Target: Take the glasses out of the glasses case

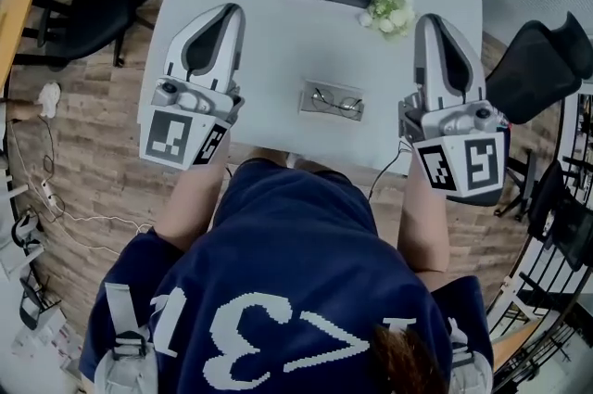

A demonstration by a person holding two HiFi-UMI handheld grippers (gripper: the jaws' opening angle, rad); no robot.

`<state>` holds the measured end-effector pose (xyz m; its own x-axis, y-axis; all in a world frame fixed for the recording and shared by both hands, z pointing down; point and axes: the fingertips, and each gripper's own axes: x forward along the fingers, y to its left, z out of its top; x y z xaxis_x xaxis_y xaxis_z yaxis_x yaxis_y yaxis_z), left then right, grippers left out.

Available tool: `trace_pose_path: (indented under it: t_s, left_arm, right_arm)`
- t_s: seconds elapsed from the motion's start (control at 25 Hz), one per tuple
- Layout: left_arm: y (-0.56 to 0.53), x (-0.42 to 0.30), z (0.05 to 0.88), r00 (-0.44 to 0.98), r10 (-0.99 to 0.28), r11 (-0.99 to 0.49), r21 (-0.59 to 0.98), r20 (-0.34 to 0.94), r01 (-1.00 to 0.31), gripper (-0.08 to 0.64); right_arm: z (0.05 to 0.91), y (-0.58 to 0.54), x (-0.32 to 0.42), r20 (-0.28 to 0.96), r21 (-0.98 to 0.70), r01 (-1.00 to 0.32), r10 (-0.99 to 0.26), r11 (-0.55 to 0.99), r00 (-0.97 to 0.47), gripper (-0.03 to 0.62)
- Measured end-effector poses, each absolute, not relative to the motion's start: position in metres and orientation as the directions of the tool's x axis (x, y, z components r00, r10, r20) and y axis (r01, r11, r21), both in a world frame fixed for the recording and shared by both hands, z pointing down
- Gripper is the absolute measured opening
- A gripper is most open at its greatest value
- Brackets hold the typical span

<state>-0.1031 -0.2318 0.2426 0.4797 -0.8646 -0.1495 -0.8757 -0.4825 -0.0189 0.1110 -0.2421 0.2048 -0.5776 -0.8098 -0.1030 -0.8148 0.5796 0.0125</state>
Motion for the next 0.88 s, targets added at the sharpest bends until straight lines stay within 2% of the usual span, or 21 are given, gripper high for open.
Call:
trace_pose_path:
  t_s: [0.12,0.24,0.44,0.72,0.88]
  left_arm:
    - [-0.246,-0.098,0.259,0.521,-0.845,-0.526,0.006,-0.115,-0.851,0.020]
    - [-0.255,-0.092,0.275,0.561,-0.824,-0.564,0.022,-0.087,-0.825,0.020]
    - [-0.260,-0.093,0.303,0.593,-0.804,-0.594,0.054,-0.035,-0.803,0.020]
    - [-0.260,-0.098,0.333,0.610,-0.792,-0.607,0.082,0.021,-0.791,0.020]
    - [-0.256,-0.099,0.344,0.607,-0.793,-0.602,0.091,0.046,-0.794,0.020]
  right_arm:
    - [0.242,-0.245,0.099,0.012,0.037,-0.784,-0.785,0.620,-0.620,0.027]
    - [0.294,-0.245,0.087,0.190,0.078,-0.722,-0.721,0.688,-0.666,0.027]
    - [0.385,-0.224,0.070,0.412,0.013,-0.661,-0.607,0.750,-0.680,0.028]
    - [0.502,-0.173,0.059,0.667,-0.069,-0.583,-0.397,0.809,-0.630,0.029]
    - [0.554,-0.152,0.070,0.791,-0.041,-0.554,-0.312,0.832,-0.527,0.083]
